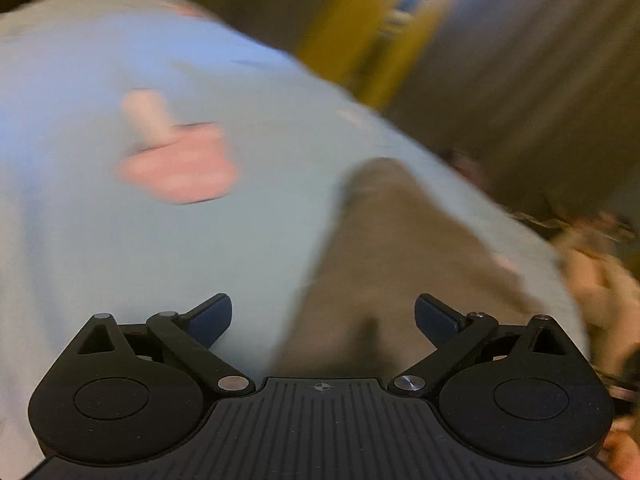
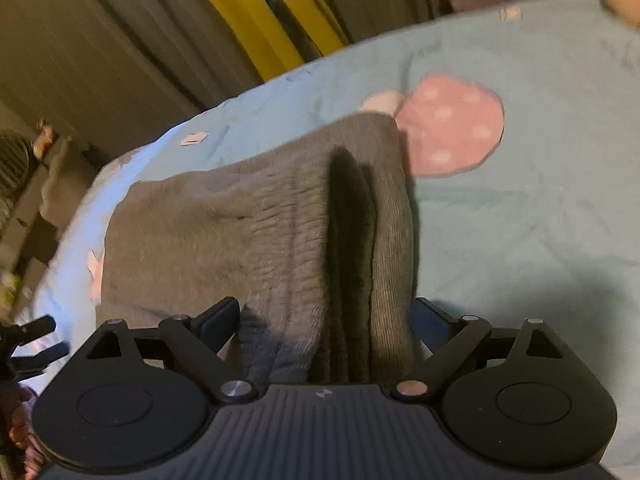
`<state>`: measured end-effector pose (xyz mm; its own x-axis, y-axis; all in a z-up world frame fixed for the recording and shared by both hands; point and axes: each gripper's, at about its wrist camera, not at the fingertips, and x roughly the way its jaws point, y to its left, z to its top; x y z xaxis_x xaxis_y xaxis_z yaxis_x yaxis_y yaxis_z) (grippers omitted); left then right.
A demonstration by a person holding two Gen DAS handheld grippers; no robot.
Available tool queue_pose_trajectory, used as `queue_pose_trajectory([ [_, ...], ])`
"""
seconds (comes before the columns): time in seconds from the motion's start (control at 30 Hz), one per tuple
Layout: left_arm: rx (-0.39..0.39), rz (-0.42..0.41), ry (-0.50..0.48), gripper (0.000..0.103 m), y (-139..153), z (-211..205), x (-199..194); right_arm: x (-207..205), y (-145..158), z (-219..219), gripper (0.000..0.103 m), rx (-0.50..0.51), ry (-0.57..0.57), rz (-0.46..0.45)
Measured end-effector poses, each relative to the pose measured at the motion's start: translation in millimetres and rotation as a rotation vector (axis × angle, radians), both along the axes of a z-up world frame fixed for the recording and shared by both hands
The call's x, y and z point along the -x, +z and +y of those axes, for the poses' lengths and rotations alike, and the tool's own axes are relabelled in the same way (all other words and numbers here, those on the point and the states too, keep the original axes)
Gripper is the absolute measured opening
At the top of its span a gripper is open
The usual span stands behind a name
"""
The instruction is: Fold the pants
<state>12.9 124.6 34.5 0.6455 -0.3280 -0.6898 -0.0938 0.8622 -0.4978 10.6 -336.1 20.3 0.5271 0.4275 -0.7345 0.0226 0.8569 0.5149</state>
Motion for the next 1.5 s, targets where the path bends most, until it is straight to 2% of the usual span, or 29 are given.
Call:
queue_pose_trajectory([
  [0.1, 0.055, 0.065, -0.088, 0.101, -16.9, -4.4, -41.5, -10.3, -12.3, -8.4, 0.096, -0.089, -0.015, 0.028],
  [0.23, 0.030, 0.113, -0.244, 0.101, -37.3, -24.1, -77.6, -22.7, -25.9, -8.9, 0.099, -0.160, 0.017, 0.044],
  [0.3, 0.047, 0.133, -0.313, 0.102, -50.9, -31.8, -90.0, -27.9, -27.0, -2.7, 0.099, -0.147, 0.054, 0.040],
  [0.4, 0.087, 0.132, -0.326, 0.103, -65.5, -30.4, -101.3, -35.0, -27.0, 1.6, 0.099, -0.159, 0.070, 0.036],
  [0.57, 0.132, 0.122, -0.316, 0.103, -68.5, -29.6, -108.0, -34.0, -24.1, 6.1, 0.072, -0.153, 0.074, -0.010],
  [0.7, 0.255, 0.123, -0.340, 0.102, -72.3, -25.2, -107.1, -31.2, -23.1, 4.7, 0.073, -0.176, 0.076, -0.022],
  [0.77, 0.201, 0.132, -0.336, 0.102, -77.2, -31.0, -108.6, -36.9, -28.6, 10.4, 0.087, -0.168, 0.081, -0.007],
  [0.8, 0.164, 0.132, -0.341, 0.103, -77.0, -36.5, -109.2, -39.2, -31.2, 11.9, 0.089, -0.167, 0.083, -0.001],
  [0.87, 0.111, 0.141, -0.328, 0.102, -72.6, -47.4, -113.0, -45.9, -30.1, 20.2, 0.089, -0.137, 0.076, 0.004],
  [0.9, 0.093, 0.141, -0.309, 0.097, -70.0, -50.9, -112.8, -46.7, -28.1, 23.5, 0.086, -0.122, 0.066, 0.005],
  [0.93, 0.063, 0.127, -0.296, 0.085, -65.8, -53.4, -110.3, -45.0, -24.4, 25.7, 0.072, -0.111, 0.062, -0.008],
  [0.97, 0.002, 0.103, -0.298, 0.062, -60.0, -58.5, -107.3, -41.4, -20.4, 26.6, 0.065, -0.104, 0.068, -0.029],
  [1.0, -0.035, 0.082, -0.303, 0.051, -55.2, -60.4, -102.5, -36.6, -15.2, 26.6, 0.064, -0.108, 0.079, -0.052],
  [1.03, -0.046, 0.066, -0.298, 0.045, -51.5, -60.0, -97.7, -31.8, -9.5, 26.6, 0.062, -0.119, 0.087, -0.074],
  [1.07, -0.028, 0.065, -0.277, 0.039, -47.7, -58.1, -95.4, -27.9, -3.2, 27.6, 0.061, -0.131, 0.095, -0.096],
  [1.13, -0.005, 0.041, -0.265, 0.037, -38.9, -56.0, -92.5, -24.1, 10.5, 31.7, 0.060, -0.134, 0.105, -0.133],
  [1.23, -0.095, 0.000, -0.283, 0.036, -22.6, -73.0, -91.6, -26.9, 26.7, 35.5, 0.059, -0.154, 0.104, -0.166],
  [1.33, -0.155, -0.017, -0.296, 0.036, -9.4, -85.5, -91.7, -31.7, 39.4, 38.6, 0.059, -0.151, 0.122, -0.188],
  [1.4, -0.198, -0.057, -0.303, 0.035, -0.2, -92.1, -92.4, -33.8, 46.0, 38.5, 0.059, -0.136, 0.127, -0.206],
  [1.5, -0.189, -0.087, -0.288, 0.033, 10.8, -92.5, -97.7, -38.8, 53.9, 32.7, 0.059, -0.129, 0.088, -0.226],
])
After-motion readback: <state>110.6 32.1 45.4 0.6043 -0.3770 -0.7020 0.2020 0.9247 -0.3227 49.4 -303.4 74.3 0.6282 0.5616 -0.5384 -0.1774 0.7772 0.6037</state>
